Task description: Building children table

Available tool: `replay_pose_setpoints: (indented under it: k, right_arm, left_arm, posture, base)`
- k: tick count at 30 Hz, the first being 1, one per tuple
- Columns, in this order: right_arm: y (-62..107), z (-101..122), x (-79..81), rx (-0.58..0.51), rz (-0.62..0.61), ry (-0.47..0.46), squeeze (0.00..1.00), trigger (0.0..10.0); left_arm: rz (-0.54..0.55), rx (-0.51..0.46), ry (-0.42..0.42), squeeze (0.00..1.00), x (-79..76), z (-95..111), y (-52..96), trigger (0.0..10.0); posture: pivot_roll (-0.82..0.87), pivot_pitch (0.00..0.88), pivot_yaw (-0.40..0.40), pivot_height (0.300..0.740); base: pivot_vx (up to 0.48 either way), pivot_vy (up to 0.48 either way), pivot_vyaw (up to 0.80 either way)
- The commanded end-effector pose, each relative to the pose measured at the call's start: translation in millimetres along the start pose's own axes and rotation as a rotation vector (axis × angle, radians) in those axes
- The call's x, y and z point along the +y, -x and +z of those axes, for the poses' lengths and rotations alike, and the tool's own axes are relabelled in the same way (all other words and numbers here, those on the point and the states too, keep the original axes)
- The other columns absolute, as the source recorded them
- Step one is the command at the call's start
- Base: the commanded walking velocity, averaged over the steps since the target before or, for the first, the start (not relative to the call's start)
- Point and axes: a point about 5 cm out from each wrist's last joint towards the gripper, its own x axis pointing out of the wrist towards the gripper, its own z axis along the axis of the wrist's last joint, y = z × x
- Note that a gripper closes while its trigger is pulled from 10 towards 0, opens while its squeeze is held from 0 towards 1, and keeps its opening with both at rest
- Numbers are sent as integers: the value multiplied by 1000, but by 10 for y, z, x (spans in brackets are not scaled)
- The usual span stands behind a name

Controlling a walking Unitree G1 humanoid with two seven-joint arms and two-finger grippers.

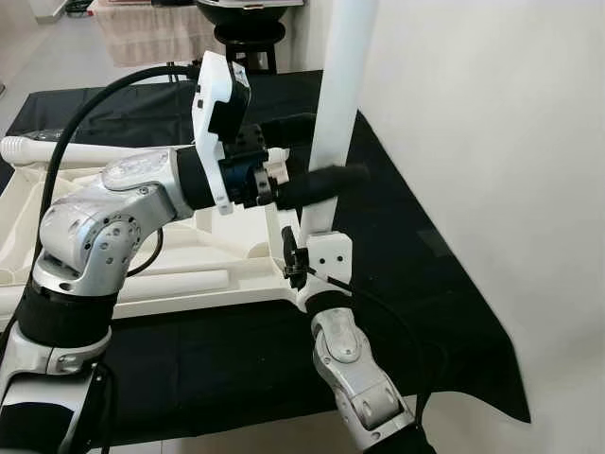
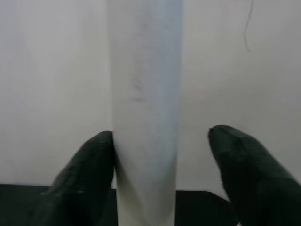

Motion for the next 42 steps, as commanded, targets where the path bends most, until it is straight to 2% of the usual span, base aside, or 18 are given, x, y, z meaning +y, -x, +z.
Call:
replay_pose_setpoints:
  k: [1, 10, 16, 17, 19, 20, 22, 23, 25, 28, 29, 30, 31, 32, 34, 35, 37, 42]
  right_arm:
    - [172, -353, 342, 212, 32, -123, 0, 10000]
    - [148, -351, 353, 206, 47, -128, 0, 10000]
    - [133, -267, 424, 180, 152, -120, 0, 10000]
    - [120, -217, 437, 165, 208, -115, 255, 10000]
    - [113, -184, 445, 155, 247, -111, 255, 10000]
    - [90, -126, 428, 134, 277, -122, 1000, 10000]
    - [43, -37, 387, 106, 315, -156, 1000, 10000]
    - [-53, 163, 279, 35, 413, -205, 1000, 10000]
    - [-88, 261, 230, 0, 468, -215, 1000, 10000]
    - [-230, 545, -24, -94, 616, -187, 1000, 10000]
    - [-230, 545, -24, -94, 616, -187, 1000, 10000]
    - [-251, 586, -70, -106, 644, -175, 933, 10000]
    - [-251, 586, -70, -106, 644, -175, 933, 10000]
    - [-301, 619, -170, -110, 697, -128, 35, 10000]
    - [-394, 687, -377, -103, 799, -39, 0, 10000]
    - [-394, 687, -377, -103, 799, -39, 0, 10000]
    - [-456, 761, -536, -81, 897, -21, 0, 10000]
    - [-494, 822, -662, -49, 1025, -22, 0, 10000]
  left_arm:
    - [-7, 10, 15, 0, -10, -11, -37, 0]
    - [50, -41, 91, 0, -56, -74, -68, 0]
    - [80, -49, 123, 0, -134, -152, -46, 0]
    - [88, -54, 129, 0, -139, -159, -38, 0]
    - [94, -57, 133, 0, -141, -162, -33, 0]
    - [101, -59, 136, 0, -142, -166, -28, 0]
    - [109, -63, 138, 0, -140, -168, -20, 0]
    - [123, -67, 142, 0, -139, -174, -10, 0]
    - [128, -69, 143, 0, -139, -177, -6, 0]
    - [134, -74, 147, 0, -155, -184, -5, 0]
    - [134, -74, 147, 0, -155, -184, -5, 0]
    - [135, -75, 147, 0, -158, -185, -6, 0]
    - [135, -75, 147, 0, -158, -185, -6, 0]
    - [134, -76, 148, 0, -161, -188, -10, 0]
    - [130, -78, 149, 0, -169, -191, -21, 0]
    - [130, -78, 149, 0, -169, -191, -21, 0]
    - [126, -80, 151, 0, -177, -188, -32, 0]
    - [122, -79, 154, 0, -185, -186, -38, 0]
  posture:
    - [96, 153, -14, 740]
    - [91, 141, -22, 740]
    - [85, 135, -26, 740]
    - [82, 135, -26, 740]
    - [82, 135, -26, 740]
    - [77, 134, -27, 740]
    - [71, 132, -27, 740]
    - [62, 134, -26, 740]
    - [62, 134, -26, 740]
    - [50, 131, -28, 740]
    - [50, 131, -28, 740]
    - [50, 131, -28, 740]
    - [50, 131, -28, 740]
    - [46, 131, -31, 740]
    - [43, 133, -34, 740]
    - [43, 133, -34, 740]
    - [45, 136, -31, 740]
    - [44, 138, -31, 740]
  base:
    - [0, 0, 0]
    - [0, 0, 0]
    - [0, 0, 0]
    - [0, 0, 0]
    - [0, 0, 0]
    - [0, 0, 0]
    - [0, 0, 0]
    - [0, 0, 0]
    - [0, 0, 0]
    - [0, 0, 0]
    - [0, 0, 0]
    - [0, 0, 0]
    - [0, 0, 0]
    - [0, 0, 0]
    - [0, 0, 0]
    - [0, 0, 0]
    - [0, 0, 0]
    - [0, 0, 0]
